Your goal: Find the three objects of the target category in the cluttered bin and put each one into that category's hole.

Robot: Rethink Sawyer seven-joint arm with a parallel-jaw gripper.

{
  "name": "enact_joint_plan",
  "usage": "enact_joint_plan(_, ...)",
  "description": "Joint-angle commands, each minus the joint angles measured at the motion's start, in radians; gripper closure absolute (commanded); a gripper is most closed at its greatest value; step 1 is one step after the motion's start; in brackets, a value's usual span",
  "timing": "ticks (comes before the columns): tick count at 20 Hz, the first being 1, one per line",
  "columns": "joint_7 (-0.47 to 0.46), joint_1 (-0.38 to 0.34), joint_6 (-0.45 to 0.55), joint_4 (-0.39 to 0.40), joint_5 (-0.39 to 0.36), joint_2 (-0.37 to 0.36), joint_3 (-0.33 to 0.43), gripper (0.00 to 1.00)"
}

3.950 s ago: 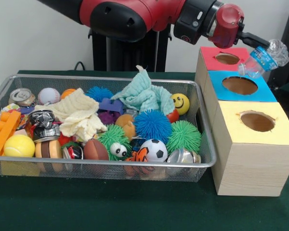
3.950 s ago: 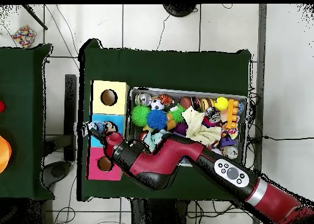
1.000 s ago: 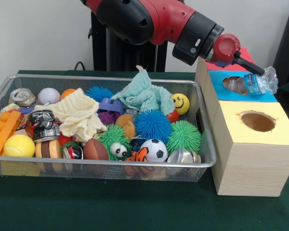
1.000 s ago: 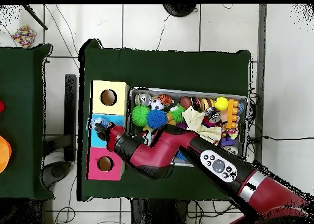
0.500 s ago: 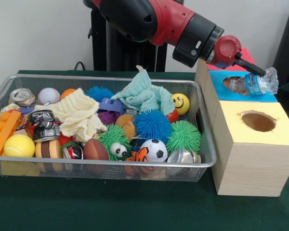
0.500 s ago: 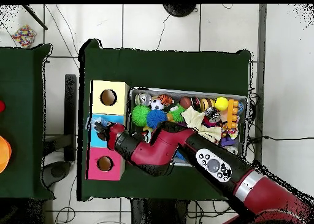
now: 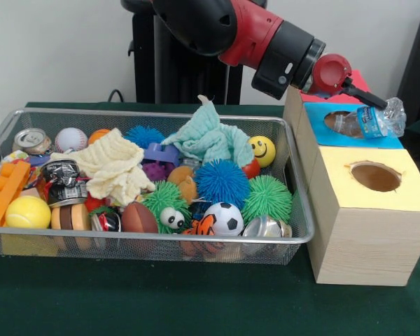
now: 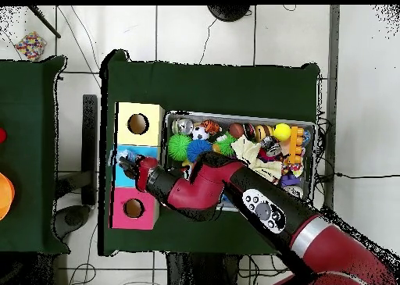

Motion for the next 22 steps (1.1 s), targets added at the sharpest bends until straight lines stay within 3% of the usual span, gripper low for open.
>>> enact_joint_plan(1,0.437,0.069,0.057,-0.136,-0.175,-0.015,-0.165,1.0)
enact_joint_plan(8,0.532,0.136,0.026,-0.153,-0.221,-0.045,-0.234,1.0)
enact_joint_plan(22,0.605,0.247,-0.011,-0.202,-0.26,-0.055,-0.366,1.0)
